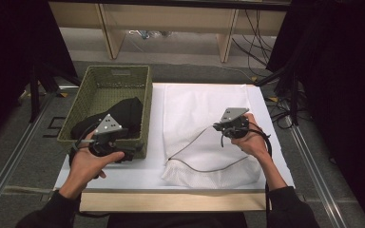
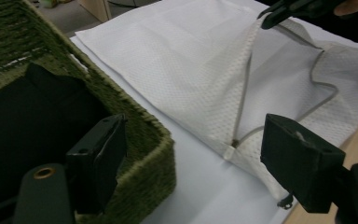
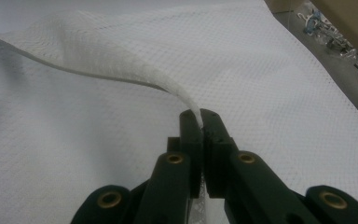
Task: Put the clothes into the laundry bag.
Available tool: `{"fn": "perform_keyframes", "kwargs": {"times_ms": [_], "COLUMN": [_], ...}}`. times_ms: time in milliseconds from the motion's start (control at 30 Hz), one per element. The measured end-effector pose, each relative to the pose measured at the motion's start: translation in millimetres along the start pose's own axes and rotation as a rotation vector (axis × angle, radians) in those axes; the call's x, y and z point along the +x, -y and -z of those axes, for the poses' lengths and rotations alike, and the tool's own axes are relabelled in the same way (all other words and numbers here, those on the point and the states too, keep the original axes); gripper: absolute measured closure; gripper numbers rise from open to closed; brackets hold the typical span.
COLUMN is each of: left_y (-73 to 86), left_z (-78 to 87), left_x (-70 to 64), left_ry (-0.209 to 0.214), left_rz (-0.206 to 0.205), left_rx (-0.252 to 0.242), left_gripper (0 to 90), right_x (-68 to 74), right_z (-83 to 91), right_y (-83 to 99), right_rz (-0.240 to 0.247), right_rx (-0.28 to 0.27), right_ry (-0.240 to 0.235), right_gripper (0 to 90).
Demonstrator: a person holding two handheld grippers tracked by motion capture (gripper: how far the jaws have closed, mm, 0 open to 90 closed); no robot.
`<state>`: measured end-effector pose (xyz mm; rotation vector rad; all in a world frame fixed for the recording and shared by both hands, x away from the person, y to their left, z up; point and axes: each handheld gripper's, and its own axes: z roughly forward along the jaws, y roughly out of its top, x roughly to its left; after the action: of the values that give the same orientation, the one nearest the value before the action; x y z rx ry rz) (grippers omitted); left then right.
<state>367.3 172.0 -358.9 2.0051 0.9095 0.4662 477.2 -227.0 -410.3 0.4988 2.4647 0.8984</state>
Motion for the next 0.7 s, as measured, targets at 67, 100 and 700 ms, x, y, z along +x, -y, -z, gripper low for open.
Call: {"fn": "perform_keyframes", "kwargs": {"times_ms": [67, 100, 700], "left_y": [-6.8, -8.9, -31.5], "left_z": [-1.4, -2.4, -32.4], "left_x": [11.8, 17.6, 103.4], "left_ry": [-0.025, -0.04, -0.188], "left_rz": [-0.012, -0.018, 0.02], "left_rx": [0.02, 0.031, 0.178], "left_gripper": [22.2, 22.2, 21.9], "right_x": [0.3, -1.6, -5.5], "right_z": [0.0, 0.8, 6.0], "right_y": [-0.5, -1.3, -6.0], "right_rz": [-0.008, 0.009, 0.006], "right_rx": [0.0, 0.004, -0.017], "right_ry": [0.007, 0.003, 0.004], "right_gripper": [89.1, 89.1, 89.1]}}
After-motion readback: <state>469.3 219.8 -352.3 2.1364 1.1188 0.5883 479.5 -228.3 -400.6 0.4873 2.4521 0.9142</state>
